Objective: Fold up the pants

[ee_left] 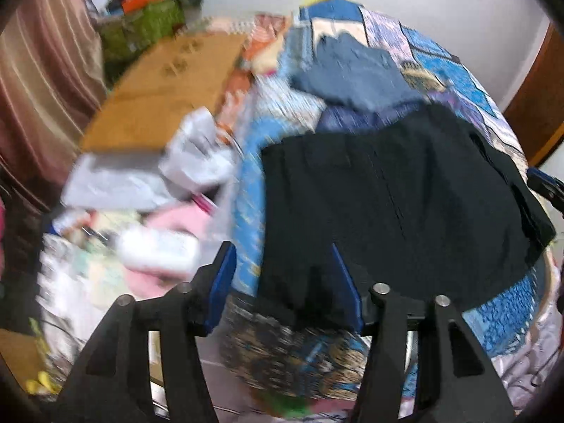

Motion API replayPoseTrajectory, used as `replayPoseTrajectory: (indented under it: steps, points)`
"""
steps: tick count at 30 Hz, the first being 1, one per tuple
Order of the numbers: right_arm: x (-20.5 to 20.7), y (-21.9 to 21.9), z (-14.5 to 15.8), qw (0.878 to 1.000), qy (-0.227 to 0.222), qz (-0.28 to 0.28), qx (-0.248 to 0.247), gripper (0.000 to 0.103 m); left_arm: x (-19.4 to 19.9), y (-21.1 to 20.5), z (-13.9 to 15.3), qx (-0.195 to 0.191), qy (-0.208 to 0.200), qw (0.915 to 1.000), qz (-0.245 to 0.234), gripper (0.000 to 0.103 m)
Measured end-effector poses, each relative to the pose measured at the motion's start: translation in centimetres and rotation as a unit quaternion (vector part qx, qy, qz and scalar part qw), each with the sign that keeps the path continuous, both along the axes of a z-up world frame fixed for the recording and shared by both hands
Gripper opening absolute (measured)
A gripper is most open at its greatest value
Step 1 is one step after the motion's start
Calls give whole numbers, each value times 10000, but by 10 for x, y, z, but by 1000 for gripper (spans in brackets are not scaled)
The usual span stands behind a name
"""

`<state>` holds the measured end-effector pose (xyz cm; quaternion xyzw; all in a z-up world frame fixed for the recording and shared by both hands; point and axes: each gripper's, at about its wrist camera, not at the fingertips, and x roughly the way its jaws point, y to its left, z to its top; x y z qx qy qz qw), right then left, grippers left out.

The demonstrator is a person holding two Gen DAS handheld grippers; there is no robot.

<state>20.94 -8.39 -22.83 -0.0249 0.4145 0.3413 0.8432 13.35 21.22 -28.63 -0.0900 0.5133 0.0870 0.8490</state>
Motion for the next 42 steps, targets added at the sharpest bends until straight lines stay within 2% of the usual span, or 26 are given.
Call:
replayPoseTrajectory:
  steps: [6,8,9,11,15,19,22,25,31,36,39,42]
  points:
    - [3,7,-6,9996,-95,1,-268,51,-14,-16,-24,-434,193,9989,64,66]
    - [6,8,-10,9995,-60,-6,-322,51,-20,-14,-26,-674,155,9975,170,76]
    - [7,9,-14,9994,-17,-2,-351,51,-24,-11,-27,-945,147,9951,239,77]
    - [9,10,-21,9991,84,34,-409,51,-29,-9,-30,-1211,181,9921,290,77]
    - [7,12,-33,9988,170,94,-448,52,-34,-10,-39,-1418,282,9888,373,78]
    - [8,11,-32,9989,166,122,-418,53,-32,-8,-41,-1677,205,9840,556,80]
    - [7,12,-32,9988,144,148,-438,53,-30,-9,-38,-2043,110,9775,506,80]
    - [7,12,-33,9989,157,150,-404,53,-26,-11,-38,-2038,132,9774,543,80]
    - [8,12,-33,9990,160,155,-394,53,-24,2,-43,-2521,-17,9633,919,81]
    - [8,12,-34,9990,167,154,-377,53,-33,8,-41,-2729,-169,9567,995,81]
    - [8,13,-34,9990,168,167,-370,53,-37,20,-47,-3150,-269,9403,1259,81]
    - [8,13,-34,9990,164,171,-373,53,-33,24,-50,-3247,-294,9347,1418,81]
